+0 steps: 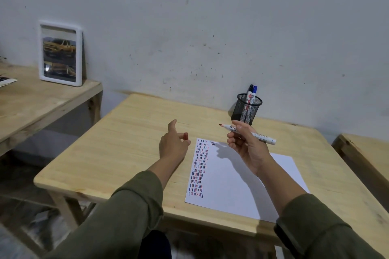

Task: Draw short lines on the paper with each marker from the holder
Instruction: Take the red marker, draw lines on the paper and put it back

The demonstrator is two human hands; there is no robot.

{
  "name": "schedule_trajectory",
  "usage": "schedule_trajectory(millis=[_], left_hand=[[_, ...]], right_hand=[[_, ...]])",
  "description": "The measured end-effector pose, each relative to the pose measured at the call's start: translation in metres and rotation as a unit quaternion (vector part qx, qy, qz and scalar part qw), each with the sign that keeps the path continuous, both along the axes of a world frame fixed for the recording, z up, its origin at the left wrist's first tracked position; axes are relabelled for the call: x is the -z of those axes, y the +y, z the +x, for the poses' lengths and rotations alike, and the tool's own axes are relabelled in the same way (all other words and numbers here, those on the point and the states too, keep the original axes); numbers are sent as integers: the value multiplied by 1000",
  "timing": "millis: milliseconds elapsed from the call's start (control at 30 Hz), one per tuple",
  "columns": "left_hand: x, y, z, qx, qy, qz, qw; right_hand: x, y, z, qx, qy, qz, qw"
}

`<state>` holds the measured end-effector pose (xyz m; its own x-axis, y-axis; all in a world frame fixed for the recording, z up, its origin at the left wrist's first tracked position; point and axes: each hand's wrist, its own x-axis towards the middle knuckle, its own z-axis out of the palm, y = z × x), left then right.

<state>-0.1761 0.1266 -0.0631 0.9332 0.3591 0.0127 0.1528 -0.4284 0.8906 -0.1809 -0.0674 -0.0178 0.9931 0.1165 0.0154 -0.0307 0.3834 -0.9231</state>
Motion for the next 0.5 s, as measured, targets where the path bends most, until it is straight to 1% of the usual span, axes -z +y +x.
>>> schedule_trajectory(millis=[167,300,367,500], left_hand=[[0,4,-15,-2,-28,-41,999],[-1,-3,-36,45,-43,-52,997],[2,-6,-44,76,-35,-31,996],[12,-7,-51,108,-22,82,990]], right_hand=[[8,-4,1,24,10,-19,999],[18,-4,2,62,24,-55,996],[21,-3,4,90,40,-70,993],[24,-1,10,130,76,-87,985]])
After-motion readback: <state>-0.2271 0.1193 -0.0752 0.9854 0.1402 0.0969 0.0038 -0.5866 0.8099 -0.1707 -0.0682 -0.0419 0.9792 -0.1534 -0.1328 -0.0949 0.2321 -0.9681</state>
